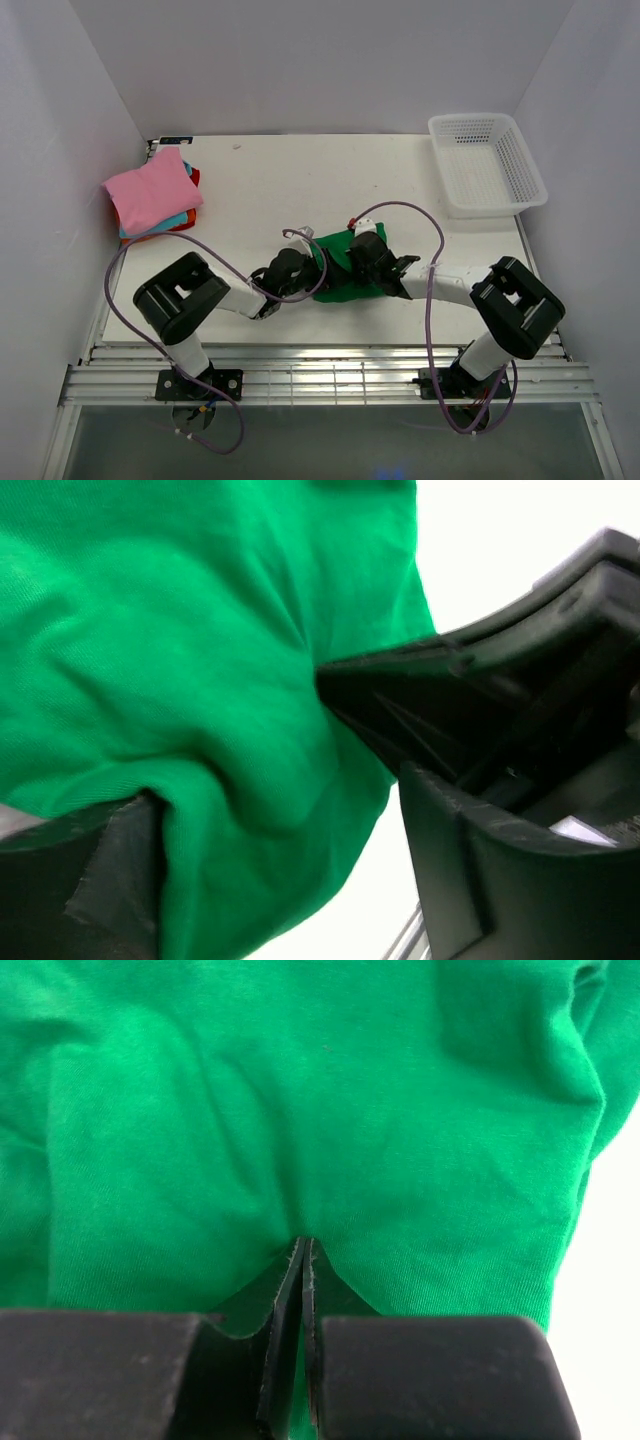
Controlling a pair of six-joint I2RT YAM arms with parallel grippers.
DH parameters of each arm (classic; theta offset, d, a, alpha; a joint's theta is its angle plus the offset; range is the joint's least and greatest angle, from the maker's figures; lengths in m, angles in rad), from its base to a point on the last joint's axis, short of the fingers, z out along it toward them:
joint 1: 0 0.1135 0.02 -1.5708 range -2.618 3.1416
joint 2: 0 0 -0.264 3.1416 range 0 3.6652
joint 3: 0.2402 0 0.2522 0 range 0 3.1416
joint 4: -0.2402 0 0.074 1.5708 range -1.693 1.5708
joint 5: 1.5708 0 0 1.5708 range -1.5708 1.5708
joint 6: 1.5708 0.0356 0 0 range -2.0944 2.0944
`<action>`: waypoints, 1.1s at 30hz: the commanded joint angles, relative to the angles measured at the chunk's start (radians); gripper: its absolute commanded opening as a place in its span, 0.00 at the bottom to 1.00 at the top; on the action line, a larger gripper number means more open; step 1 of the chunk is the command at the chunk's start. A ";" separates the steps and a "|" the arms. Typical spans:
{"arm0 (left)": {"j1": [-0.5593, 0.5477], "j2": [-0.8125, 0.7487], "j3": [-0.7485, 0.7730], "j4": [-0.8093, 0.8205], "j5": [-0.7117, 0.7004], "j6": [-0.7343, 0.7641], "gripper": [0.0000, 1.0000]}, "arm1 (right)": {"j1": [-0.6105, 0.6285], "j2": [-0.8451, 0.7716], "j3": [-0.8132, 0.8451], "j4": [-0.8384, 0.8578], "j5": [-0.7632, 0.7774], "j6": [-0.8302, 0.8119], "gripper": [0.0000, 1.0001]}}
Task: Fold and stack the t-shirts
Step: Neatly place the folded tshirt to the corner
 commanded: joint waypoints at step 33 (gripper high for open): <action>0.011 -0.151 0.282 -0.703 -0.482 0.291 0.00 | 0.064 -0.332 0.043 -0.307 0.121 0.001 0.08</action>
